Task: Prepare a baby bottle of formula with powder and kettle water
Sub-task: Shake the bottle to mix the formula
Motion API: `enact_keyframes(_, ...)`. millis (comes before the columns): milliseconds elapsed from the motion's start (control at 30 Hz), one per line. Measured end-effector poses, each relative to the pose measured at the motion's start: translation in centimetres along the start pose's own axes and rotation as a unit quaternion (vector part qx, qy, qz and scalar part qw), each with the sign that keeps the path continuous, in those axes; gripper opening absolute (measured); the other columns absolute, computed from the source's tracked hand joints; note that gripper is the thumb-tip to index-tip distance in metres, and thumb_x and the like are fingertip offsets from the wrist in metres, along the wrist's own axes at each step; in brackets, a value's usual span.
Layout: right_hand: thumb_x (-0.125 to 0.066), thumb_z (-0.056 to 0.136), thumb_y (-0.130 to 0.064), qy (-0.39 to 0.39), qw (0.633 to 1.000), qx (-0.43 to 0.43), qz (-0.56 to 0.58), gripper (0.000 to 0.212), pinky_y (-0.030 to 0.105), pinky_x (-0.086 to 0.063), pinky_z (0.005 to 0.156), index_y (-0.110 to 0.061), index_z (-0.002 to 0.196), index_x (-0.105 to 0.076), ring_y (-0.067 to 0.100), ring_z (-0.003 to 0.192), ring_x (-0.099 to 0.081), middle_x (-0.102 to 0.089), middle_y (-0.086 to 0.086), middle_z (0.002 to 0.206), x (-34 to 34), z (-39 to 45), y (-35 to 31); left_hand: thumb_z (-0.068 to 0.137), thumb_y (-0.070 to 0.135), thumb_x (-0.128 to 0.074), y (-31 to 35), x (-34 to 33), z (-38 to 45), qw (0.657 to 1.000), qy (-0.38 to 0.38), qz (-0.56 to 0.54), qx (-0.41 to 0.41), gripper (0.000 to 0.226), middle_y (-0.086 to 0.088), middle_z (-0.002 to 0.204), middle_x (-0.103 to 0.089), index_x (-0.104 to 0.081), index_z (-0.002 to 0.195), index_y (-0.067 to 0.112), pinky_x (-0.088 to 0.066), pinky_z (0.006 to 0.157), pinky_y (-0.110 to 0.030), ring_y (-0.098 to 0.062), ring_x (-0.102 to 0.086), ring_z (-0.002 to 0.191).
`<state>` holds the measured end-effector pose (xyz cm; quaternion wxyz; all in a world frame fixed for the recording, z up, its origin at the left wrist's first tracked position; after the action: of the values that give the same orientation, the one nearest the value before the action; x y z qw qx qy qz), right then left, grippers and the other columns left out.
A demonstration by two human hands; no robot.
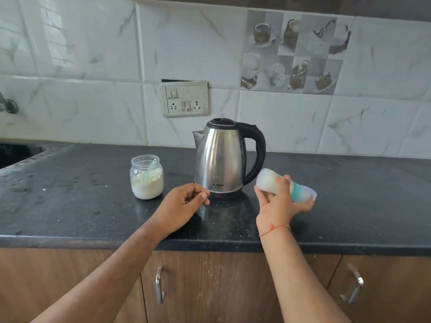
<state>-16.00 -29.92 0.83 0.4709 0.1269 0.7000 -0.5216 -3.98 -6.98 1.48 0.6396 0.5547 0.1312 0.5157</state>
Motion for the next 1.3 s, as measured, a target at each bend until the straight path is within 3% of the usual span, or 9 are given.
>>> enact_keyframes(133,-0.084,0.093,-0.019,-0.209,0.952,-0.080,-0.209,0.067,0.053,-0.067,0.069,-0.042,0.144,-0.047,0.034,0.103,-0.078,-0.068,0.010,0.125,-2.8,-2.4,1.7,0.110,0.026,-0.063,0.0,-0.1,0.0,1.000,0.001,0.009,0.001,0.013,0.010,0.095,-0.082,-0.075,0.107,0.026,-0.043,0.060,-0.019,-0.004,-0.048,0.059)
enact_keyframes(267,-0.080,0.097,-0.016,-0.002,1.000,0.010,-0.006,0.069,0.052,-0.067,0.070,-0.040,0.144,-0.036,0.035,0.114,-0.073,-0.058,0.008,0.140,-0.1,-0.5,0.0,0.110,0.025,-0.063,0.2,0.0,-0.1,1.000,0.002,0.001,-0.002,0.014,0.010,0.095,-0.082,-0.076,0.107,0.024,-0.043,0.061,-0.020,-0.007,-0.048,0.061)
enact_keyframes(400,-0.084,0.092,-0.017,-0.198,0.958,-0.072,-0.196,0.062,0.053,-0.066,0.067,-0.041,0.138,-0.050,0.033,0.101,-0.080,-0.069,0.009,0.125,-2.7,-2.4,1.7,0.110,0.025,-0.063,0.2,-0.1,-0.2,1.000,-0.002,-0.004,0.007,0.013,0.009,0.096,-0.082,-0.076,0.107,0.024,-0.045,0.063,-0.024,-0.012,-0.050,0.064)
enact_keyframes(533,-0.082,0.095,-0.015,-0.020,1.000,-0.002,-0.006,0.072,0.054,-0.066,0.070,-0.034,0.147,-0.036,0.039,0.119,-0.072,-0.060,0.009,0.138,-0.2,-0.3,0.2,0.110,0.031,-0.063,0.3,-0.1,-0.2,1.000,0.001,-0.011,0.014,0.017,0.005,0.093,-0.082,-0.077,0.103,0.024,-0.044,0.066,-0.030,-0.017,-0.049,0.066)
enact_keyframes(667,-0.082,0.093,-0.017,-0.199,0.961,-0.078,-0.176,0.065,0.054,-0.066,0.069,-0.040,0.143,-0.048,0.032,0.102,-0.080,-0.069,0.009,0.127,-2.5,-2.0,1.7,0.109,0.032,-0.065,0.2,-0.2,-0.4,0.999,0.000,-0.025,0.029,0.017,0.007,0.095,-0.083,-0.077,0.102,0.024,-0.047,0.073,-0.032,-0.017,-0.054,0.071)
enact_keyframes(833,-0.079,0.097,-0.015,-0.012,1.000,0.000,0.006,0.066,0.053,-0.066,0.070,-0.040,0.142,-0.039,0.038,0.118,-0.071,-0.058,0.007,0.136,-0.2,-0.3,0.0,0.109,0.035,-0.064,0.6,-0.4,-0.5,0.999,-0.005,-0.022,0.023,0.017,0.007,0.093,-0.082,-0.076,0.103,0.025,-0.048,0.074,-0.032,-0.014,-0.053,0.068)
enact_keyframes(967,-0.084,0.092,-0.018,-0.210,0.951,-0.096,-0.206,0.062,0.053,-0.066,0.066,-0.040,0.140,-0.052,0.034,0.101,-0.080,-0.071,0.013,0.125,-3.0,-2.3,2.2,0.109,0.037,-0.063,0.5,-0.3,-0.4,0.999,-0.004,-0.026,0.031,0.017,0.006,0.097,-0.083,-0.076,0.104,0.028,-0.057,0.100,-0.051,-0.032,-0.074,0.094)
enact_keyframes(1100,-0.080,0.097,-0.017,-0.025,1.000,-0.014,0.003,0.069,0.057,-0.066,0.073,-0.034,0.149,-0.038,0.038,0.112,-0.076,-0.064,0.008,0.137,-0.5,-0.1,0.4,0.110,0.039,-0.061,0.5,-0.1,-0.4,0.999,0.001,-0.038,0.023,0.020,0.001,0.099,-0.083,-0.076,0.098,0.033,-0.055,0.101,-0.059,-0.054,-0.067,0.102)
enact_keyframes(1300,-0.084,0.093,-0.019,-0.072,0.993,-0.019,-0.087,0.071,0.054,-0.066,0.071,-0.038,0.147,-0.043,0.038,0.112,-0.076,-0.064,0.009,0.134,-1.5,-1.2,0.8,0.111,0.039,-0.059,0.7,-0.1,-0.4,0.999,0.005,-0.022,0.034,0.024,0.002,0.099,-0.083,-0.076,0.100,0.026,-0.052,0.106,-0.058,-0.050,-0.068,0.108)
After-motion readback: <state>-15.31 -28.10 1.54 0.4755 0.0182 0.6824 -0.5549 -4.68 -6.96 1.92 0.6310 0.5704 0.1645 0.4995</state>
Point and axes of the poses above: each hand's wrist, its own z-axis towards the middle knuckle, its own x-axis out of the back of the hand, y = z × x, the point moved 7 cm from there along z, towards the middle knuckle
